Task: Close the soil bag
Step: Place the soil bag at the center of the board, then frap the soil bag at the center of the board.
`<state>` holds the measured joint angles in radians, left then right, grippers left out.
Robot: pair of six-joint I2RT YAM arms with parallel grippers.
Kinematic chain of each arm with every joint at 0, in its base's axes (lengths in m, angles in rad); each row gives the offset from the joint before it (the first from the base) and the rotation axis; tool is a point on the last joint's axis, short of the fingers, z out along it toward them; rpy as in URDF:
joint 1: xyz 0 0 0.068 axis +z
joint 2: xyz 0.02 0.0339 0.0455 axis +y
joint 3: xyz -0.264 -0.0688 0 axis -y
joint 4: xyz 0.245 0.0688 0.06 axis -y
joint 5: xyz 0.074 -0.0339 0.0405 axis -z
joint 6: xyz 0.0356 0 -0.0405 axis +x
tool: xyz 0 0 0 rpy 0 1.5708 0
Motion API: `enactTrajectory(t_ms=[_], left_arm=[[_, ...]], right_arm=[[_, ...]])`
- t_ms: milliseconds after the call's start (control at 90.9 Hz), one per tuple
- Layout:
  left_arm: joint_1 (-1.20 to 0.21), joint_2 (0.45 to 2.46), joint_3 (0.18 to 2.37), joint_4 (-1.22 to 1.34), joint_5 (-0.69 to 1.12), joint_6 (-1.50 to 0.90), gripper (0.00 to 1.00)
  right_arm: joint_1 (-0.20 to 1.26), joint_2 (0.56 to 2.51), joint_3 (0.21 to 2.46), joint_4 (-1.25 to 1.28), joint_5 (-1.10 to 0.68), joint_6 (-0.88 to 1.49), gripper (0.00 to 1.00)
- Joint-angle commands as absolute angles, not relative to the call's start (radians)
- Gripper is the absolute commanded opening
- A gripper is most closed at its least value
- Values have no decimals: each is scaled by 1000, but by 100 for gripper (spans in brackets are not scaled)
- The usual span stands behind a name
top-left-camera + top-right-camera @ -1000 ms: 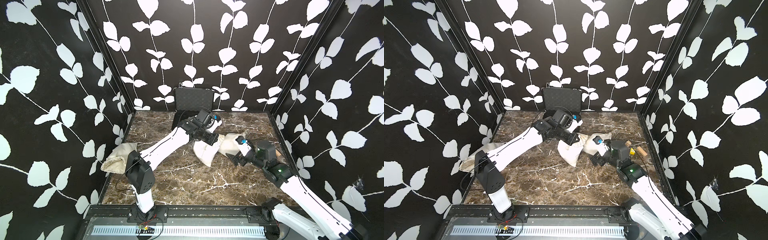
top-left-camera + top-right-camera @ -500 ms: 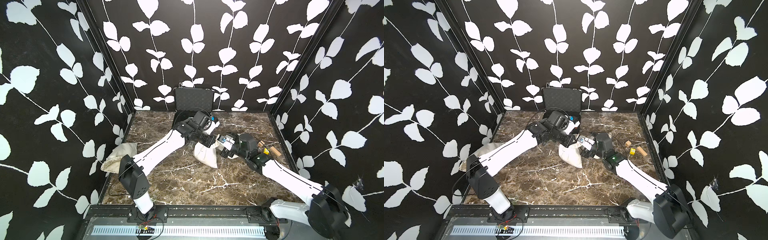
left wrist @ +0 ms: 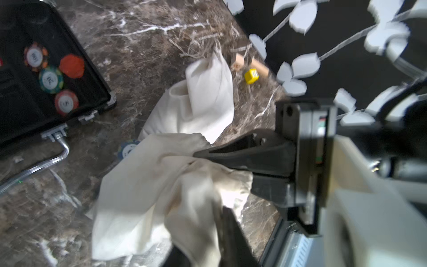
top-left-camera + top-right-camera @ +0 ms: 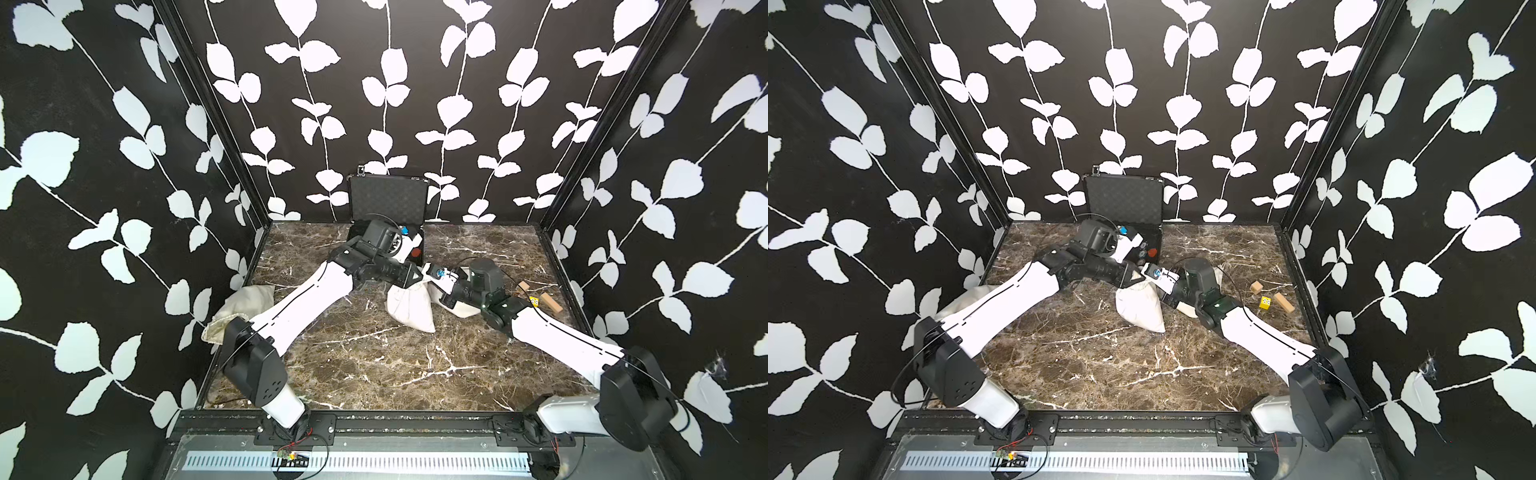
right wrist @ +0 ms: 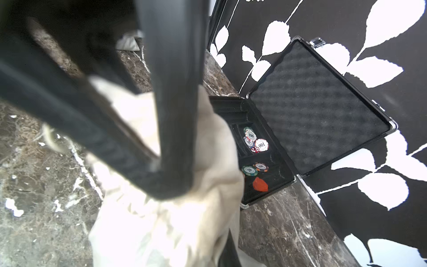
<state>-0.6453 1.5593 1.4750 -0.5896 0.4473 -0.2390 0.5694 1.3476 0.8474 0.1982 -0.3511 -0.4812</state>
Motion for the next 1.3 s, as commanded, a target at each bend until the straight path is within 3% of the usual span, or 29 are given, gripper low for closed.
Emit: enactTrajectory(t_ms=[0,99,220,440,682,1100,1155,1287], left_arm=[[-604,1438,1404,-512,432,-261,40],[-586,1345,1297,-449,406,-257,55],[-584,1262,1198,-398,418,-226,65],[-621,1257,1080,-299,489,-244,69],[-694,1278,1005,-162,422,-260,68],[-695,1301,926,-113,423,-247,43],[-693,1286,909,-113,419,-247,36],[-694,1241,884,-135,394,-244,5]], right_arm=[[574,1357,897,237,-387,-401,0],[574,1367,915,231,-382,-367,0],[574,1381,923,235,-376,-338,0],[575,1394,927,240,-355,-304,0],[575,1400,937,231,-341,-298,0],[573,1392,934,237,-268,-298,0],[574,1394,936,239,-254,-297,0],[573,1399,945,239,-225,-299,0]])
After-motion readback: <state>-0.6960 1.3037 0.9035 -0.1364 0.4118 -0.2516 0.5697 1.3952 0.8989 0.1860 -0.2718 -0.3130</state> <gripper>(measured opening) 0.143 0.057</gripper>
